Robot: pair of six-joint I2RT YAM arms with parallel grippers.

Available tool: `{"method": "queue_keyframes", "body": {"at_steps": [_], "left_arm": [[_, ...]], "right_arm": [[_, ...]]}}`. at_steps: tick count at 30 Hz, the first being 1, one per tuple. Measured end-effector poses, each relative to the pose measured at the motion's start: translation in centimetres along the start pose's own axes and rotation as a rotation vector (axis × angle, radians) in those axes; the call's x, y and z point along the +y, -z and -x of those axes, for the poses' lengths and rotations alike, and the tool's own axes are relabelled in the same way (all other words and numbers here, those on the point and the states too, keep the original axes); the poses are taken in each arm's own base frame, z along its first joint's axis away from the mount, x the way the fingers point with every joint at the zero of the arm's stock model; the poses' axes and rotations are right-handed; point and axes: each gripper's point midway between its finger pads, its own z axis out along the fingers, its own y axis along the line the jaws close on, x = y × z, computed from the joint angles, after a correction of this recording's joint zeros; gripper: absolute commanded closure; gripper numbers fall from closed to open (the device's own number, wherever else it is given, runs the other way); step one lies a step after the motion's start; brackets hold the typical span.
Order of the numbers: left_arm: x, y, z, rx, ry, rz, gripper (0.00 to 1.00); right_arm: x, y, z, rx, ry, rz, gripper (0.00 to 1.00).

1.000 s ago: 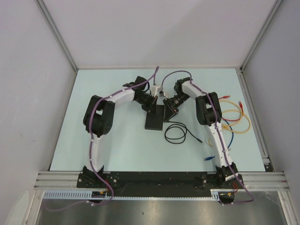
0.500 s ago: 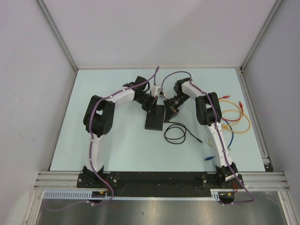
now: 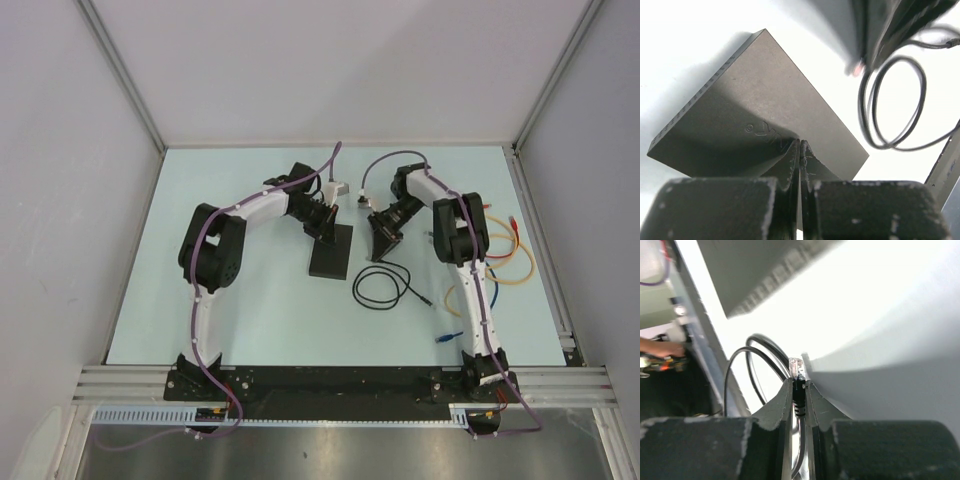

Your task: Pull the plug from the switch port

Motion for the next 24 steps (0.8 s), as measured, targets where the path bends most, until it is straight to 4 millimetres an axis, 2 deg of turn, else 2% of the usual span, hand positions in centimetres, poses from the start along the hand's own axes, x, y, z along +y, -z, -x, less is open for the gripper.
{"method": "queue_keyframes", "body": {"at_steps": [5,7,9,11,13,16,17,18,20,21,22,24], "left_arm": [[0.0,0.2,0.2,-0.001,-0.007,0.002,1.00],[-0.1,0.3,0.4,-0.005,-0.017,0.002,1.00],[-0.2,0.7,0.8,-0.012,-0.029,0.004,1.00],[-0.3,1.4,1.6,-0.032,-0.044,0.006,1.00],[-0.7,2.3,2.9,-0.065,-0.061,0.003,0.99],[-0.8,3.6,4.9,-0.119,-0.087,0.001,0.99],[-0.7,3.9,5.3,-0.130,-0.092,0.002,0.99],[-0.6,4.2,5.7,-0.143,-0.096,0.002,0.98],[-0.3,4.5,6.1,-0.159,-0.099,0.003,0.87],[-0.2,4.6,6.1,-0.162,-0.097,0.005,0.82],[0.0,4.7,6.1,-0.164,-0.095,0.007,0.72],[0.2,4.9,6.1,-0.167,-0.091,0.011,0.66]], "right_arm": [[-1.7,3.3,-1.0,0.007,0.083,-0.122,0.95],[-2.4,5.3,-0.5,-0.017,0.151,-0.197,0.96],[-2.1,7.6,0.2,-0.053,0.209,-0.262,0.96],[-1.4,10.5,0.6,-0.100,0.250,-0.328,0.97],[-0.3,14.5,0.9,-0.168,0.292,-0.408,0.97],[0.9,20.5,0.4,-0.271,0.309,-0.531,0.96],[1.0,21.9,0.2,-0.299,0.305,-0.559,0.94],[0.8,23.5,-0.3,-0.332,0.284,-0.586,0.92],[0.0,25.6,-1.7,-0.378,0.215,-0.614,0.77],[-0.7,26.2,-2.6,-0.387,0.173,-0.625,0.61],[-1.6,26.6,-3.6,-0.386,0.122,-0.634,0.55],[-3.3,26.8,-5.0,-0.367,0.037,-0.652,0.45]]}}
